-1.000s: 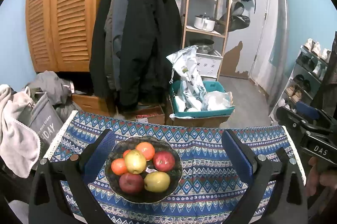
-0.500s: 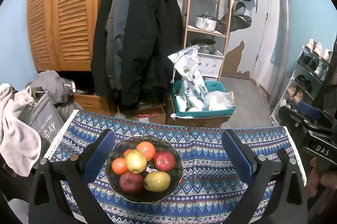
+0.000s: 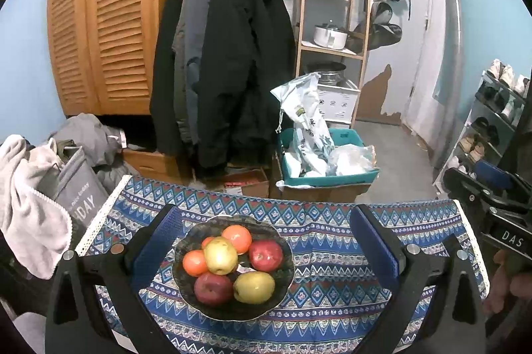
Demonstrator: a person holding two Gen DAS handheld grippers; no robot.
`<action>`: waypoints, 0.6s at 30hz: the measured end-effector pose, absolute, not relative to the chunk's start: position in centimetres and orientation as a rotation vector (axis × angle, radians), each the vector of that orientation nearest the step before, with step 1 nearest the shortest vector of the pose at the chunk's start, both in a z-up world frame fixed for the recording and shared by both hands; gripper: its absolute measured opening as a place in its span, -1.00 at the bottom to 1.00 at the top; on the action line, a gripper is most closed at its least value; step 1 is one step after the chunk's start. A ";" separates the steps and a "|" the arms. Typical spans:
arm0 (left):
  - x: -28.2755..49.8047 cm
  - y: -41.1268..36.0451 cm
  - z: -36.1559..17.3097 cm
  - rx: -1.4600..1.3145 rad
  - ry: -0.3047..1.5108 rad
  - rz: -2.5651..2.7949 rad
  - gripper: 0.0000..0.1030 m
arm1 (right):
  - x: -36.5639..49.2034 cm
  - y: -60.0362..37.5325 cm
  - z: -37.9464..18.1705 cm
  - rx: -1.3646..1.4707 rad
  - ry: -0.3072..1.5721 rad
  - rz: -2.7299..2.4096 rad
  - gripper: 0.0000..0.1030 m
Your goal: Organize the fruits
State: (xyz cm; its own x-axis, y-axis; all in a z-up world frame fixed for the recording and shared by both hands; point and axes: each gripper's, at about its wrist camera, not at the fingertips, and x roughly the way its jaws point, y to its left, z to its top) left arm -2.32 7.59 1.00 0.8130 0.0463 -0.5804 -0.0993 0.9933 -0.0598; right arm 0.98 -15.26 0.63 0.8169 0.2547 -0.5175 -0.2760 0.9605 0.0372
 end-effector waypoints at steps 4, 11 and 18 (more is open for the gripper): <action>-2.5 7.7 1.0 -0.093 0.611 0.088 0.98 | 1.0 -15.3 0.7 -0.041 0.545 0.282 0.74; -2.4 7.7 1.1 -0.097 0.612 0.093 0.98 | 1.0 -15.3 0.7 -0.040 0.546 0.283 0.74; -2.4 7.7 1.2 -0.093 0.607 0.094 0.98 | 1.0 -15.3 0.7 -0.039 0.546 0.283 0.74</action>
State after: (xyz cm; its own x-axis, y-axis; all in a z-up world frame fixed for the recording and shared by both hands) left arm -2.44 7.68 1.17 0.8175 0.0612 -0.5726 -0.1158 0.9915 -0.0593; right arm 1.01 -15.28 0.69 0.8170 0.2546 -0.5174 -0.2754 0.9606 0.0379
